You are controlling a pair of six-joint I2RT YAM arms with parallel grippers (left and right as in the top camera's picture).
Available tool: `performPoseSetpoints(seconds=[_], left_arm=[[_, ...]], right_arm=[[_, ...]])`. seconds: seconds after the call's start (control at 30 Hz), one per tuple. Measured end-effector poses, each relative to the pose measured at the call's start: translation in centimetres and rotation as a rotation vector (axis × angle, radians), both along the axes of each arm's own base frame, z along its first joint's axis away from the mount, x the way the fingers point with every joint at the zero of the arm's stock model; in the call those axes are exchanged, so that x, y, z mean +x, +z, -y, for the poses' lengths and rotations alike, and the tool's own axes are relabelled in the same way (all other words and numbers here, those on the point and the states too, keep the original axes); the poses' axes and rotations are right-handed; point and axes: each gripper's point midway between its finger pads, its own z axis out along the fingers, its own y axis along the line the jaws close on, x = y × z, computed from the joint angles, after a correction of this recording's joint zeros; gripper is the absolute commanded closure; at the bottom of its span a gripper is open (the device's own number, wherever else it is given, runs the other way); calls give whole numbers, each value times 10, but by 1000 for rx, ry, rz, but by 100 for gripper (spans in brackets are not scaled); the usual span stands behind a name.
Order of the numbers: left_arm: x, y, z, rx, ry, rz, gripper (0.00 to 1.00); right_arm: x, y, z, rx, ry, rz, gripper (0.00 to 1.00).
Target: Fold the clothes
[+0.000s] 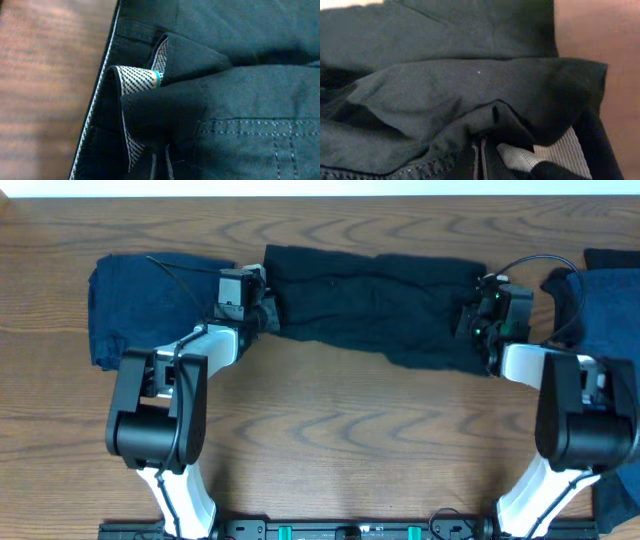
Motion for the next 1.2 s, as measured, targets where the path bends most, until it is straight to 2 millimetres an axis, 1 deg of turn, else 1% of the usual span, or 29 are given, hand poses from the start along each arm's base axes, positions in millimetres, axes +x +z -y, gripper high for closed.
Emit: performPoseSetpoints(seconds=[0.07, 0.23, 0.33, 0.4, 0.47, 0.5, 0.53, 0.57, 0.63, 0.67, 0.7, 0.73, 0.8, 0.83, 0.87, 0.93, 0.97, 1.03, 1.13, 1.2], left_arm=[[5, 0, 1, -3, -1, 22, 94], [6, 2, 2, -2, -3, 15, 94], [3, 6, 1, 6, -1, -15, 94], [-2, 12, -1, 13, 3, -34, 94], [-8, 25, -3, 20, 7, -43, 94], [-12, 40, -4, 22, 10, -35, 94], [-13, 47, -5, 22, 12, -26, 94], [-17, 64, -6, 24, 15, -14, 94], [-31, 94, -9, 26, 18, -5, 94], [-42, 110, -12, 30, 20, -8, 94], [-49, 124, -13, 29, 22, 2, 94], [-60, 137, -16, 31, 24, -1, 94], [-83, 156, -20, 33, 26, -17, 94], [-94, 162, -22, 36, 26, -28, 94], [-108, 167, -24, 40, 27, -51, 94], [-132, 171, -28, 50, 29, -98, 94], [-148, 171, -31, 55, 29, -137, 93], [-169, 171, -34, 62, 32, -192, 93], [-202, 162, -39, 69, 50, -314, 94], [-219, 154, -42, 74, 67, -396, 94]], right_arm=[[9, 1, 3, -4, -5, 38, 99], [19, 6, 9, 9, -6, 46, 99], [27, 17, 24, 34, -18, 39, 99], [28, 29, 32, 63, -17, 24, 99], [24, 52, 36, 99, -10, 7, 99], [20, 72, 36, 119, 1, 2, 99], [20, 82, 36, 123, 6, 15, 99], [13, 99, 35, 137, 12, 4, 99], [-3, 130, 30, 162, 26, -10, 99], [-18, 147, 26, 175, 29, -30, 99], [-27, 157, 24, 180, 33, -39, 99], [-41, 166, 21, 190, 34, -62, 99], [-73, 177, 14, 212, 29, -131, 99], [-88, 180, 10, 221, 29, -166, 99], [-108, 182, 6, 234, 28, -213, 99], [-137, 182, 1, 244, 24, -290, 99], [-149, 181, -1, 250, 22, -325, 99], [-171, 176, -5, 258, 15, -402, 99], [-192, 163, -4, 252, -10, -501, 99], [-203, 150, -2, 241, -31, -557, 99]])
